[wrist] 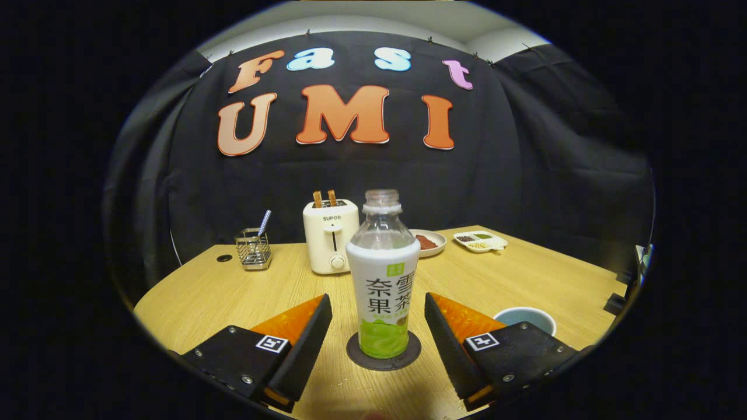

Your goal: Take the bottle from table, then pour the juice into the cup, finally place the bottle on the coaster

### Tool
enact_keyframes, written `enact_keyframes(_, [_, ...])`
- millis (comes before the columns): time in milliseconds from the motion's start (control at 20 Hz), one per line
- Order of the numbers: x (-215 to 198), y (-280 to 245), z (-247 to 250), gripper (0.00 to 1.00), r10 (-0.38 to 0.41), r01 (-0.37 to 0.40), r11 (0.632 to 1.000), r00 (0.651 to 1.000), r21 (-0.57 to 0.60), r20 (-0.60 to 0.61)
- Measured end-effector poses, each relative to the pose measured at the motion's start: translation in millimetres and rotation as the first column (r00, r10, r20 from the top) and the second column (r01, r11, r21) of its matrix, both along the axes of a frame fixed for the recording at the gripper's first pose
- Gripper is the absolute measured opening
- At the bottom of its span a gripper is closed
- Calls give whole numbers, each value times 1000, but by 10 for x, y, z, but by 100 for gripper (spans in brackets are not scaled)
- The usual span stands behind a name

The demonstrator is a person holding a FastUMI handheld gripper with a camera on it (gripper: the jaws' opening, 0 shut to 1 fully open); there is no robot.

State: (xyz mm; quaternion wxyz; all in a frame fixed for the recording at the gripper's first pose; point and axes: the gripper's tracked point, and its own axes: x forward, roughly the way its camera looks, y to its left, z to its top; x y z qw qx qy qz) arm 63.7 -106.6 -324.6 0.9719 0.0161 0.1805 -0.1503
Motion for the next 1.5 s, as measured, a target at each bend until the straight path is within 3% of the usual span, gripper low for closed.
enact_keyframes(350, [-177,404,1002,94,70,-58,994,988,-90,135])
enact_keyframes(950, [-448,853,2417,95,195,-162,977,940,-139,280])
enact_keyframes(1250, [-592,1102,2849,95,267,-243,963,908,-114,321])
enact_keyframes(1500, [-646,1153,3098,95,274,-251,962,886,-108,374])
